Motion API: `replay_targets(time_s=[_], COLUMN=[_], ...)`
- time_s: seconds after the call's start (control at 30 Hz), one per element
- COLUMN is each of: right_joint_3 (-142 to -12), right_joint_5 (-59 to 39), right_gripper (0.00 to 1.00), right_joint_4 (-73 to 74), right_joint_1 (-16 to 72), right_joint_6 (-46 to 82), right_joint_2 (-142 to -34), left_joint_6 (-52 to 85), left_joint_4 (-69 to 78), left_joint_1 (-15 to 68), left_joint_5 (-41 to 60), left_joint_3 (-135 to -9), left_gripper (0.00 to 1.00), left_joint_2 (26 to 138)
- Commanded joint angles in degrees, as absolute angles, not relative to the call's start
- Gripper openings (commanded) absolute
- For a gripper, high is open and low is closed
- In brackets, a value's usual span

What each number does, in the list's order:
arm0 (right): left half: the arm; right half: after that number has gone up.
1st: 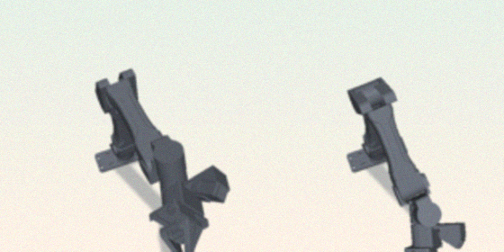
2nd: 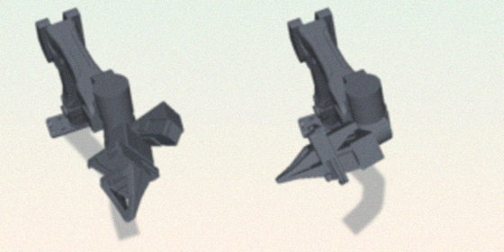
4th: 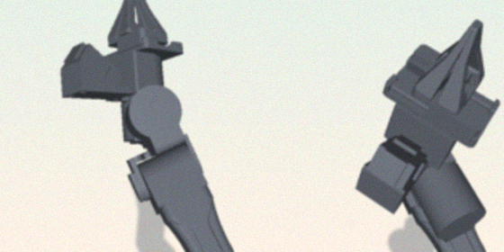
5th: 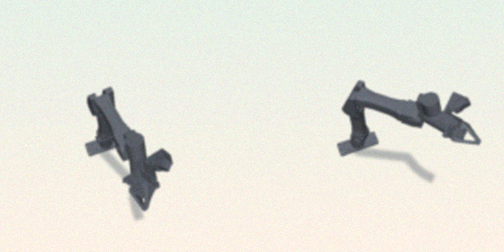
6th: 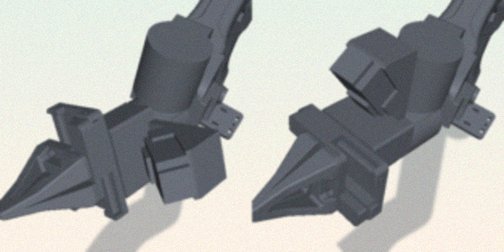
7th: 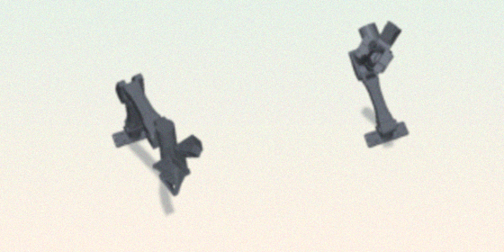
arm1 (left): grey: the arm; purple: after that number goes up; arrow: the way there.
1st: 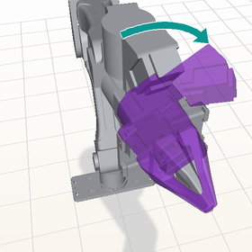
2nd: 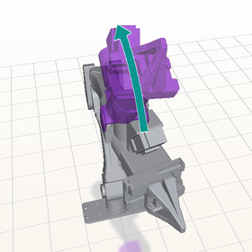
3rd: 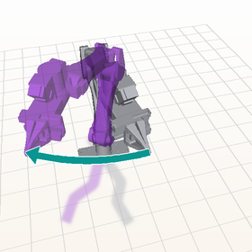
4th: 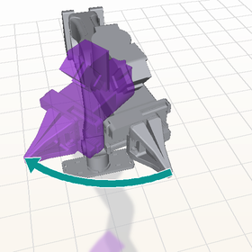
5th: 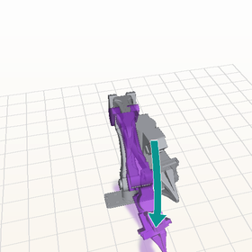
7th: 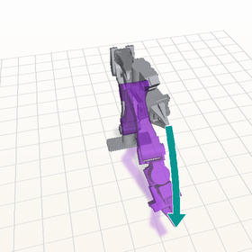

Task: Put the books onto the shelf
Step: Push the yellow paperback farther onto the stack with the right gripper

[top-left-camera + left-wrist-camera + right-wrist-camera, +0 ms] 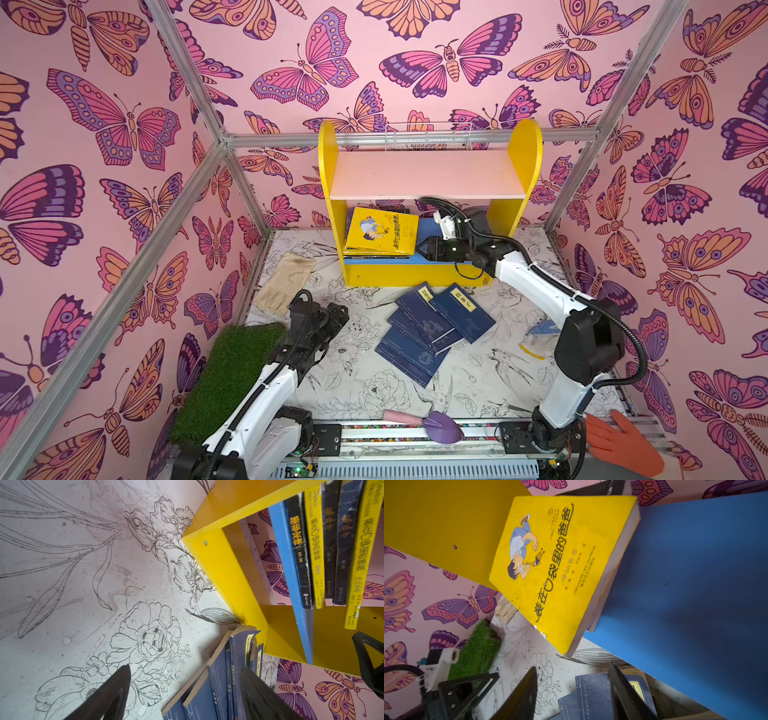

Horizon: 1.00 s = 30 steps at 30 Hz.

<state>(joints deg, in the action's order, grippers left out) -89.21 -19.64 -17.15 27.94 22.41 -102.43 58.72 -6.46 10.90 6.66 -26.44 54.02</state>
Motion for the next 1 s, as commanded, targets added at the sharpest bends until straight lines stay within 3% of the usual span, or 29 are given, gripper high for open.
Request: replay_targets(time_s=[0.0,0.37,0.57,0.77,0.97], right_joint_3=[-91.17,-104.54,-111.06,-113.72,-113.51], right_joint_5=[-13.52,-5.49,-3.92,-8.25,-11.68], right_gripper=[0.56,0.56,0.46,0.35,0.34], right_joint_4=[-21.45,-27.80,-30.18,-29.39,-28.24], right_joint_1=[30.43,32.33,32.45,32.80,34.70], right_joint_6=[15.92,7.63,4.38,3.95,3.94], right_joint_2=[-103.74,-114.02,-117.65,-119.08,-119.79], left_joint_6=[57.22,57.46,58.04,58.06,58.02], left_joint_4=[-7.25,-7.68,-7.79,-7.79,-7.81], left_joint_1=[10.72,10.72,10.75,10.77,10.77], left_joint_5=[7.65,6.77,6.24,6.24,6.33], left_joint_3=[-28.08,-27.61,-26.98,-27.25,-27.15], left_gripper=[0.84,0.84,0.84,0.84,0.84], left_joint_2=[54.97,54.15,53.61,54.38,54.06])
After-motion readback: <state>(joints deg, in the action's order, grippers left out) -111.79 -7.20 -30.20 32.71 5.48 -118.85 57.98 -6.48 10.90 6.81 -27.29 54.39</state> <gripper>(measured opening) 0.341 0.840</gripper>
